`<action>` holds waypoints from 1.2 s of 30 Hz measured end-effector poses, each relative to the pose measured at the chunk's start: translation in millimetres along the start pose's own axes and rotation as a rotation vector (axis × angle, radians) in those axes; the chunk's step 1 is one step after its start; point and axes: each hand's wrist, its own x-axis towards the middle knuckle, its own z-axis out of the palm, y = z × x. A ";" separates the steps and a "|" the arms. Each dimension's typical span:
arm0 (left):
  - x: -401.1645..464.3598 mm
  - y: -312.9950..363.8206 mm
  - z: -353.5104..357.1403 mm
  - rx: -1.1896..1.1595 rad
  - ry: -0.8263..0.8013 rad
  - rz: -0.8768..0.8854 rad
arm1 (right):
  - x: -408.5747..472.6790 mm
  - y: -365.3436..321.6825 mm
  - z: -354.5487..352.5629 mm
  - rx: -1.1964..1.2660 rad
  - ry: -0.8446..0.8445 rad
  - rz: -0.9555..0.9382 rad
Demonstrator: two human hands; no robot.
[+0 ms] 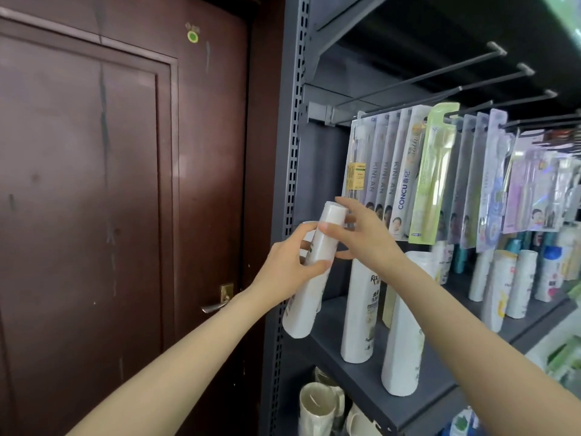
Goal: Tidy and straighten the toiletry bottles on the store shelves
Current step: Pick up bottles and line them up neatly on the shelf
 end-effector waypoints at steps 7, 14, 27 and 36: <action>20.2 -24.3 29.3 -0.124 -0.010 -0.165 | 20.9 20.9 -51.0 -0.797 -0.104 -0.183; 23.9 -45.3 63.5 -0.212 -0.032 -0.263 | 13.3 42.7 -80.6 -0.686 -0.349 -0.065; 31.3 -50.7 67.0 -0.111 -0.070 -0.246 | 2.8 63.0 -86.9 -0.549 -0.344 -0.053; 39.3 -59.8 77.0 -0.208 -0.091 -0.313 | 0.6 63.0 -86.2 -0.512 -0.332 -0.043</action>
